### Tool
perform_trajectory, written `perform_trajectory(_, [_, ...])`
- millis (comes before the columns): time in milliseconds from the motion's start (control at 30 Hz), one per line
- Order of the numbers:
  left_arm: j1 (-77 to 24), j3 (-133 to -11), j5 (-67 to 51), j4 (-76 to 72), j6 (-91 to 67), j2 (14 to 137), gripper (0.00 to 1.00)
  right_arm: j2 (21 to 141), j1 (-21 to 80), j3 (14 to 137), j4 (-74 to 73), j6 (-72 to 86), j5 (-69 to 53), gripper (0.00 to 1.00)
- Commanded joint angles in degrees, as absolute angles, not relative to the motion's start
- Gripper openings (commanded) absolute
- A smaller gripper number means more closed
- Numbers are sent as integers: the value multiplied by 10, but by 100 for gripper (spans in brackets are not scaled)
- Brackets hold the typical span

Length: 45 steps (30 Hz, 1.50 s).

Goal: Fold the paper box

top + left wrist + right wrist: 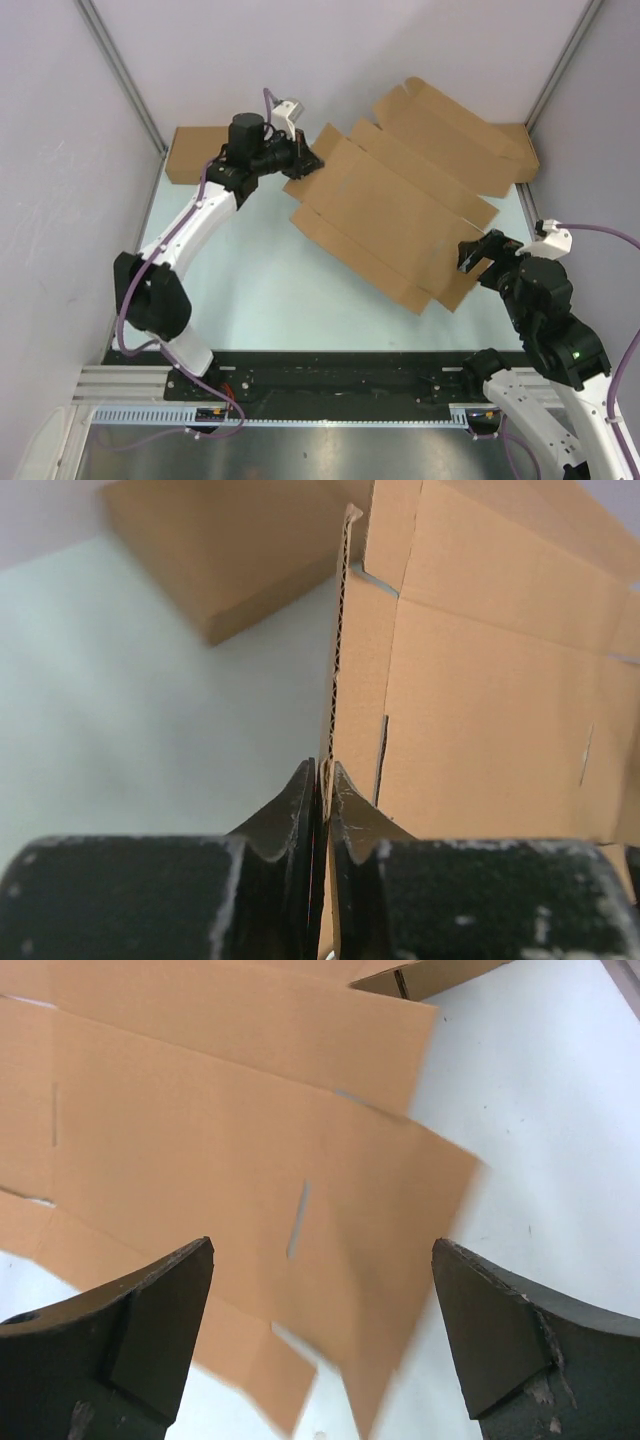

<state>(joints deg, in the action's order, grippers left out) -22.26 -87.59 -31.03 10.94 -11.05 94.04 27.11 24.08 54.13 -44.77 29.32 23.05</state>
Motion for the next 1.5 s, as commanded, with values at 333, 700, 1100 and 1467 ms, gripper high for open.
perform_trajectory(333, [-184, -984, -163, 157, -105, 1057, 53, 327, 238, 561, -444, 286, 238, 97])
perform_trajectory(700, [-208, -678, 17, 32, -364, 788, 100, 417, 218, 469, -415, 366, 240, 100])
perform_trajectory(1100, [-404, -303, 123, -46, -663, 613, 100, 544, 124, 374, -262, 421, 137, 100])
perform_trajectory(1467, [-496, -221, 163, -316, -781, 743, 99, 634, 91, 331, -147, 439, 79, 95])
